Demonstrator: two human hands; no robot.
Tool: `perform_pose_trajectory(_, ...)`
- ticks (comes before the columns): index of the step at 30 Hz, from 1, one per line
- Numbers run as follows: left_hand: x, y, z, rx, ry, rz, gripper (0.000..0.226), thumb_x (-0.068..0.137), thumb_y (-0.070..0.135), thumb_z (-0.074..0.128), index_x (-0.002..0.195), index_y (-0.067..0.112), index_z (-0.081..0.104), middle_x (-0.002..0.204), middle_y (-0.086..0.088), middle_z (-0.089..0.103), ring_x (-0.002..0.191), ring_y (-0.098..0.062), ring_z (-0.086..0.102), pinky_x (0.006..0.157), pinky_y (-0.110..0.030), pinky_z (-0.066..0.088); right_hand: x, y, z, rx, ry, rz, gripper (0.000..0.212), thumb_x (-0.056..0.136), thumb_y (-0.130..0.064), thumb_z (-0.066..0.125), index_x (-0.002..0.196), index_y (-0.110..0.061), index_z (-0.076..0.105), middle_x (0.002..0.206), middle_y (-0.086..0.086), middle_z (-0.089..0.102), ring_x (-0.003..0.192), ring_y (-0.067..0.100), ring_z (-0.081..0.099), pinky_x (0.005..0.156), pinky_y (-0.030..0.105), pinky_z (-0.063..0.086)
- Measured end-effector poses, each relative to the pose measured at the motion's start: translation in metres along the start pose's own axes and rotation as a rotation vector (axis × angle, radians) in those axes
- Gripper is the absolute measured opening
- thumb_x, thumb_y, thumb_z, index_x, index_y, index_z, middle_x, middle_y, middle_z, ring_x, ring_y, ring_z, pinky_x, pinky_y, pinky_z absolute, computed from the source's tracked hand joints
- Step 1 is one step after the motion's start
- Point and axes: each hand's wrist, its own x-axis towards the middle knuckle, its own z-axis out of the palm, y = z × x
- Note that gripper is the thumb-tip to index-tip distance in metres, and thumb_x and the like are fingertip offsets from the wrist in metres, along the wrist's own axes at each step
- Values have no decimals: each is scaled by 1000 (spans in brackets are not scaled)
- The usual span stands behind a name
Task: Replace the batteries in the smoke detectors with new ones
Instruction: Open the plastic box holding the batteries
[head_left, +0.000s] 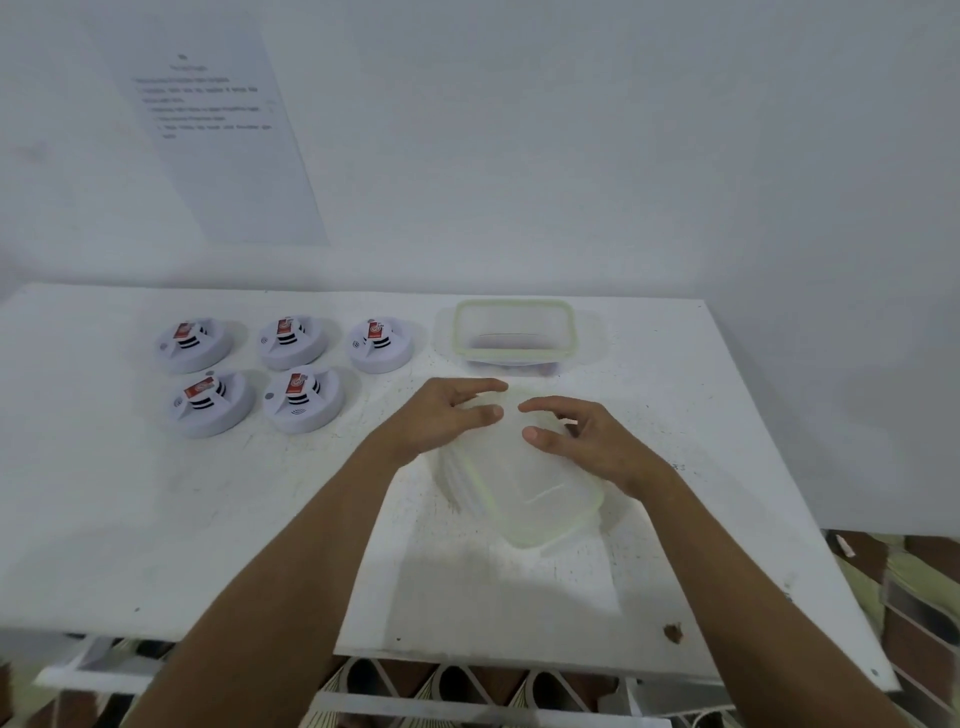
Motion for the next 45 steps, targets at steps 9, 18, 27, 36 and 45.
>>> perform_pose_trajectory(9,-46,-31,42,-45,592,-38,19,91,38,63,109,39,67,120,10,59,111,-3,49,92,-18,32,-39,19,14,-204,292,-38,42,91,-44,63,133,-40,55,134,-9,45,122,3,41,103,22,29)
perform_pose_trajectory(18,-76,-19,54,190,620,-39,37,87,51,61,123,41,59,94,7,50,84,1,49,71,-5,32,-56,11,18,-245,379,41,49,92,-46,60,140,-38,49,120,1,36,104,12,46,91,20,32)
perform_pose_trajectory(27,-18,35,8,275,580,40,58,82,59,63,134,39,48,123,5,42,111,-4,43,92,-20,28,7,-42,-18,-335,430,-156,52,92,-46,62,141,-33,50,120,4,34,107,16,45,100,22,34)
perform_pose_trajectory(36,96,30,-27,212,453,-29,62,82,53,67,137,29,49,140,-9,40,122,-22,51,92,-24,36,124,-25,-50,-343,393,5,56,88,-56,62,139,-34,51,133,13,38,132,30,38,112,41,36)
perform_pose_trajectory(45,78,5,-19,171,457,-36,66,77,55,72,136,32,51,138,-5,47,110,-9,49,86,-22,36,97,-9,-39,-237,361,1,51,86,-51,68,133,-38,54,125,2,45,114,14,46,94,27,39)
